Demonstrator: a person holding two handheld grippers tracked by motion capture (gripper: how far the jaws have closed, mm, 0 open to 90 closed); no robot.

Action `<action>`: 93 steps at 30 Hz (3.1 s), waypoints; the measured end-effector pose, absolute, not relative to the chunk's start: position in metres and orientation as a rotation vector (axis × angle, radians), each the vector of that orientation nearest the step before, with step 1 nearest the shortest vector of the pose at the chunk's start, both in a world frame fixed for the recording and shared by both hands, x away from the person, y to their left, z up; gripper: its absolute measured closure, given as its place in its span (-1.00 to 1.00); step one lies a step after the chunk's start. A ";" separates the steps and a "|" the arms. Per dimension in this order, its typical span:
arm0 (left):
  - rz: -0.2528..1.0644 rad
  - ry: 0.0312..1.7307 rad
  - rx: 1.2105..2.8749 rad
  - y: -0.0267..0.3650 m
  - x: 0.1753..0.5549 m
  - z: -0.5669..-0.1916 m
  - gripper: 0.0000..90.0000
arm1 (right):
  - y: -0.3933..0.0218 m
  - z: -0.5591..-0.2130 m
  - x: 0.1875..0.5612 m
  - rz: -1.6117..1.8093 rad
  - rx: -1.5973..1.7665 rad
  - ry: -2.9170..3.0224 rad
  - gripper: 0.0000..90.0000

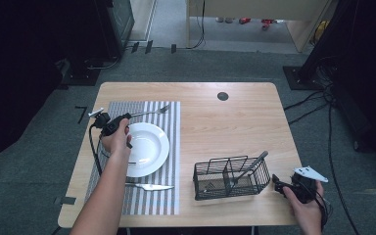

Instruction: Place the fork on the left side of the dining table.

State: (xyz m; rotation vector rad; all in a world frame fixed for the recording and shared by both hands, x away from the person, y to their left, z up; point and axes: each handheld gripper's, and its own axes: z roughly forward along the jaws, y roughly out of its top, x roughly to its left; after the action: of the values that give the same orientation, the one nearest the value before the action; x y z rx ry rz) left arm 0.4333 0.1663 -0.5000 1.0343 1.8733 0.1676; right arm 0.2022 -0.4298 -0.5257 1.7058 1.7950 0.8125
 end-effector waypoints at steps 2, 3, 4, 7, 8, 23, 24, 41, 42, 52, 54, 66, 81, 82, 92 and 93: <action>0.169 1.873 1.034 0.167 0.433 -0.500 0.37 | -0.430 -0.526 0.202 0.813 1.706 1.795 -0.69; 0.173 1.870 1.036 0.168 0.433 -0.499 0.37 | -0.430 -0.526 0.202 0.813 1.706 1.795 -0.69; 0.179 1.869 1.040 0.169 0.433 -0.499 0.37 | -0.430 -0.526 0.202 0.813 1.706 1.795 -0.69; 0.194 1.853 1.052 0.171 0.433 -0.495 0.37 | -0.430 -0.526 0.202 0.813 1.706 1.795 -0.69; 0.199 1.844 1.057 0.172 0.433 -0.493 0.36 | -0.430 -0.526 0.202 0.813 1.706 1.795 -0.69; 0.239 1.593 1.561 0.129 0.469 -0.471 0.84 | -0.430 -0.526 0.202 0.813 1.706 1.795 -0.69; 0.236 1.588 1.587 0.125 0.472 -0.471 0.92 | -0.430 -0.526 0.202 0.813 1.706 1.795 -0.69; 0.289 1.592 1.863 0.079 0.517 -0.482 1.00 | -0.429 -0.526 0.202 0.819 1.696 1.809 -0.69; 0.286 1.599 1.873 0.078 0.519 -0.483 1.00 | -0.429 -0.526 0.202 0.820 1.695 1.810 -0.69; 0.365 1.636 1.906 0.076 0.526 -0.495 1.00 | -0.429 -0.526 0.202 0.823 1.689 1.816 -0.69; 0.375 1.632 1.921 0.076 0.527 -0.495 1.00 | -0.429 -0.526 0.202 0.823 1.689 1.816 -0.69; 0.367 1.591 1.975 0.074 0.520 -0.495 1.00 | -0.429 -0.526 0.202 0.823 1.688 1.818 -0.68; 0.346 1.609 1.993 0.078 0.515 -0.493 1.00 | -0.429 -0.526 0.202 0.823 1.687 1.818 -0.69; 0.346 1.613 1.990 0.078 0.514 -0.493 1.00 | -0.429 -0.526 0.202 0.823 1.687 1.818 -0.69; 0.331 1.615 1.962 0.080 0.514 -0.492 0.93 | -0.429 -0.526 0.202 0.823 1.687 1.818 -0.69; 0.330 1.616 1.951 0.081 0.514 -0.491 0.90 | -0.429 -0.526 0.202 0.823 1.687 1.818 -0.68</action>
State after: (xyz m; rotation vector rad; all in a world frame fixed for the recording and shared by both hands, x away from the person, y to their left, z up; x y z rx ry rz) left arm 0.5136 0.0808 -0.4915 1.9514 1.6163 0.3305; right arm 0.2020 -0.4290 -0.5257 1.6872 1.8179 0.8232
